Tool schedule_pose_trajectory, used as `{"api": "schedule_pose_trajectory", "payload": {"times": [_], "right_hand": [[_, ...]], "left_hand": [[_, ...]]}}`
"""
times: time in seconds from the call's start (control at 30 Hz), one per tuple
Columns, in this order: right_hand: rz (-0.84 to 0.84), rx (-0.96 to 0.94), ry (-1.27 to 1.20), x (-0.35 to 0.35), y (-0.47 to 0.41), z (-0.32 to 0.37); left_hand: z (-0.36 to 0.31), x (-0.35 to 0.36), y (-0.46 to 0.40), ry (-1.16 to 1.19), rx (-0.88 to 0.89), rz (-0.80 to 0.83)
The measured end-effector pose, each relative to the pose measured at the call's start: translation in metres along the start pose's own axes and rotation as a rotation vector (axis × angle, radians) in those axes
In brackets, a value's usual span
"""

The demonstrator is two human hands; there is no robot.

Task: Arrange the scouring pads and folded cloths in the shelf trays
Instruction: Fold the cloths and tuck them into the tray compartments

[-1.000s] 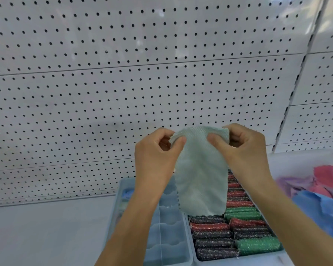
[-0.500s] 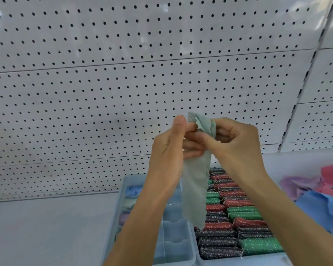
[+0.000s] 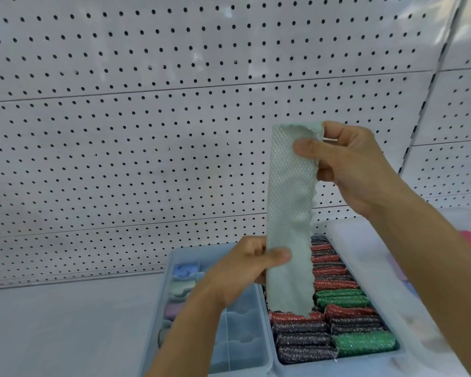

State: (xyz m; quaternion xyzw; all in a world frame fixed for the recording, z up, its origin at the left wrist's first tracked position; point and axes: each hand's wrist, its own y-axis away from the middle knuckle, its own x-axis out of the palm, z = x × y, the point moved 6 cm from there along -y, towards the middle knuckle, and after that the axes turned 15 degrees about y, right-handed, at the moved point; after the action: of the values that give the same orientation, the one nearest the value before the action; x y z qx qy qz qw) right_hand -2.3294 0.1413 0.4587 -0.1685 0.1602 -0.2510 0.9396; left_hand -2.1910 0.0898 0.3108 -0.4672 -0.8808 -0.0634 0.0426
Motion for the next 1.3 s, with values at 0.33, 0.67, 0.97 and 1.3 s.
{"api": "schedule_pose_trajectory", "payload": {"times": [0.33, 0.67, 0.97, 1.3], "right_hand": [[0.041, 0.029, 0.043, 0.0, 0.002, -0.013], [0.339, -0.184, 0.265, 0.022, 0.063, -0.031], [0.356, -0.487, 0.52, 0.033, 0.105, -0.073], [0.097, -0.838, 0.969, 0.043, 0.102, -0.082]], "left_hand": [[-0.019, -0.002, -0.006, 0.07, 0.011, -0.239], [0.011, -0.012, -0.011, 0.588, -0.202, -0.281], [0.018, -0.019, -0.011, 0.673, -0.198, -0.292], [0.027, -0.014, -0.01, 0.667, -0.219, -0.228]]}}
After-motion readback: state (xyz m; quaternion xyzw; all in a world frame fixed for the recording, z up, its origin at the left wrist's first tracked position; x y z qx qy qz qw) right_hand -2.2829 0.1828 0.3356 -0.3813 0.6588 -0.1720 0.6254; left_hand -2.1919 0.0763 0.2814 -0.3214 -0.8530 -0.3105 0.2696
